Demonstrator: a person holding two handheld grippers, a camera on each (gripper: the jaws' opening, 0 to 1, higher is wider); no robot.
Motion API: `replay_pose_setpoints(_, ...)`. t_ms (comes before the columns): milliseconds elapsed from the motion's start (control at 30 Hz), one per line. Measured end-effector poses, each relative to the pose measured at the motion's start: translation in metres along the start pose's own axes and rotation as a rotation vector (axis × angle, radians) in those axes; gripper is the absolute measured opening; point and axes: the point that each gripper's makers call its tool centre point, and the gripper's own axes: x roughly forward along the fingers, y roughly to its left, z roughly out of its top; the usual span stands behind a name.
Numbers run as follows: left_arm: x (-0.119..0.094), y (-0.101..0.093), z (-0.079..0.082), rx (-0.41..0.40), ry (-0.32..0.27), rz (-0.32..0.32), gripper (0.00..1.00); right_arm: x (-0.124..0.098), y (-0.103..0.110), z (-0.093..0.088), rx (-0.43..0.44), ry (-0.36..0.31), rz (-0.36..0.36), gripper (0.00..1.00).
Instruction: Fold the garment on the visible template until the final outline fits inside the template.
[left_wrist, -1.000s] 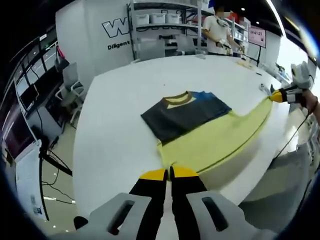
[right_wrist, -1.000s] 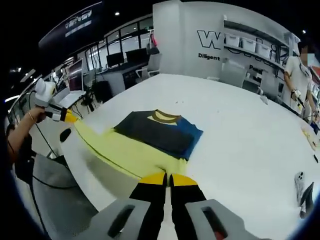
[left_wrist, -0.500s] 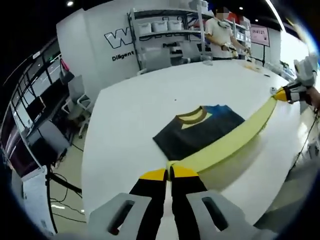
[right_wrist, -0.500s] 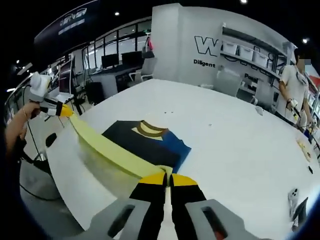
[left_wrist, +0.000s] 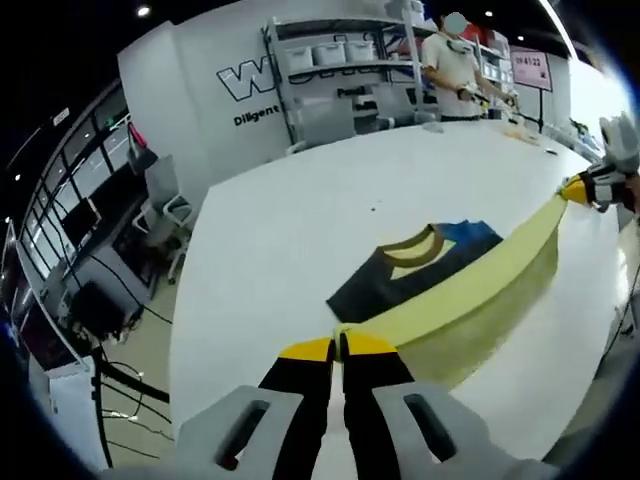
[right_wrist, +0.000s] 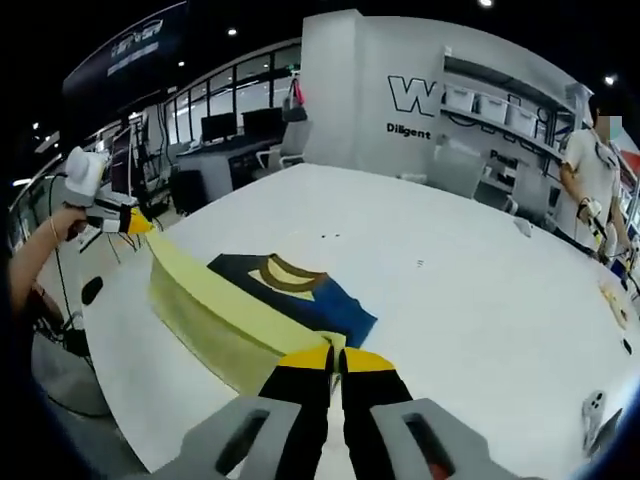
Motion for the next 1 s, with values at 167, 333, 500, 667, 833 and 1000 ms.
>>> replay_pose_setpoints(167,0.024,0.003,0.005,0.016,0.008,0.007,0.07,0.018,-0.01,0.004,0.033,-0.004,-0.014,0.0)
replay_pose_setpoints(333,0.051,0.008,0.002,-0.027,0.03,0.004,0.07,0.046,-0.018,0.007,0.049,0.008,-0.023,0.0)
replay_pose_setpoints(500,0.074,0.015,0.01,-0.03,0.003,0.005,0.07,0.069,-0.029,0.01,0.051,0.007,-0.036,0.0)
replay_pose_setpoints(667,0.1,0.016,0.007,-0.066,0.017,-0.009,0.07,0.093,-0.038,0.01,0.102,0.013,-0.042,0.0)
replay_pose_setpoints(833,0.121,0.019,0.002,-0.139,0.028,-0.013,0.07,0.119,-0.048,0.004,0.104,0.035,-0.055,0.0)
replay_pose_setpoints(1000,0.142,0.018,-0.006,-0.14,0.048,-0.008,0.07,0.141,-0.054,-0.006,0.109,0.062,-0.047,0.0)
